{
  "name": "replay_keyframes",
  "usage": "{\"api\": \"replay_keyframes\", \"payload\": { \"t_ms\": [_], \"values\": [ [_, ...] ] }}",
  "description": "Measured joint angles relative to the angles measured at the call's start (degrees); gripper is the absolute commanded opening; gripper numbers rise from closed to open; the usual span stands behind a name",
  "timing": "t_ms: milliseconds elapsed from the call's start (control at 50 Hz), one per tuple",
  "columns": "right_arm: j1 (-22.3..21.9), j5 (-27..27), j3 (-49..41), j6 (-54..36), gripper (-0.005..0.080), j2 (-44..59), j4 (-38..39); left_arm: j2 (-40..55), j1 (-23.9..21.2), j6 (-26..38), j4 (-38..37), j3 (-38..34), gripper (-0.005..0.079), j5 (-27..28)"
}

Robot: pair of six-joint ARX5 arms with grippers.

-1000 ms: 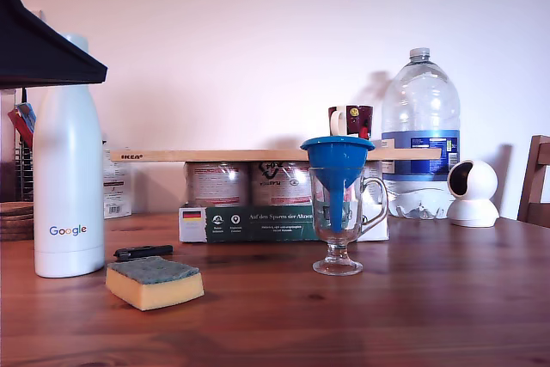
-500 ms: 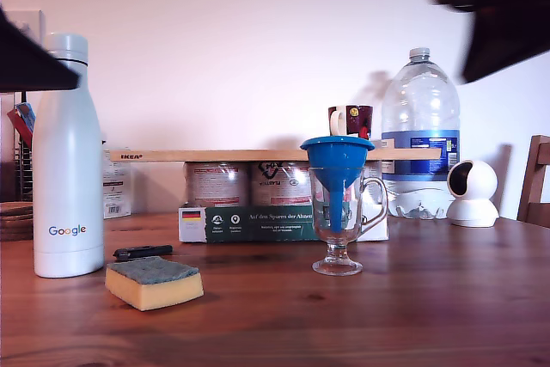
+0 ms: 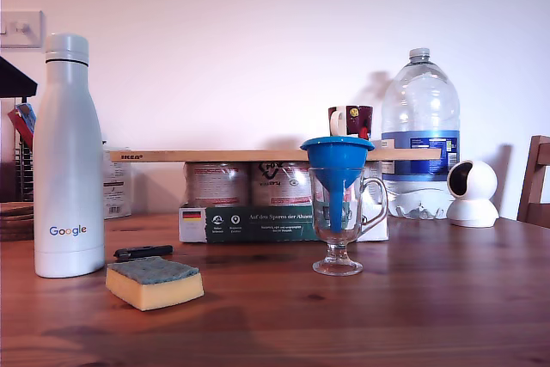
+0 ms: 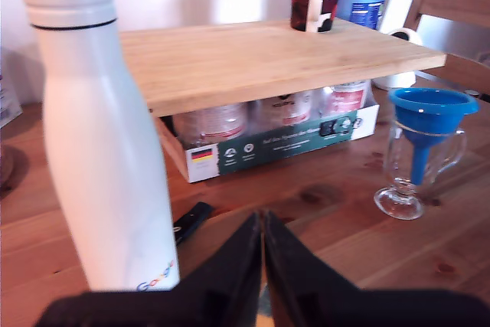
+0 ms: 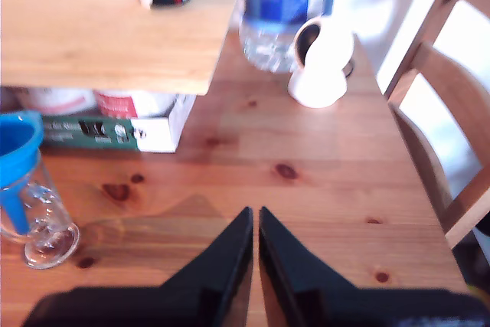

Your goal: Pick up the blue funnel and place it on the glass cup

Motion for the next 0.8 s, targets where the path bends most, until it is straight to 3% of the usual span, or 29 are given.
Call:
{"api": "replay_keyframes", "payload": {
  "t_ms": [220,400,800],
  "values": [
    [-1.5,-1.4,-1.4,0.6,0.0005,-10.2,-1.4,0.0,2.1,0.0,-0.3,0.0,-0.0024,-0.7],
    [-1.4,-1.4,-1.4,-0.8,0.0005,-17.3,-3.4,0.0,2.3,0.0,-5.7,0.0,-0.0024,-0.9],
    [-1.4,-4.6,-1.4,-0.9,0.0005,-22.8,-9.4,0.0,2.3,0.0,-15.2,0.0,-0.0024,-0.9]
  ]
}}
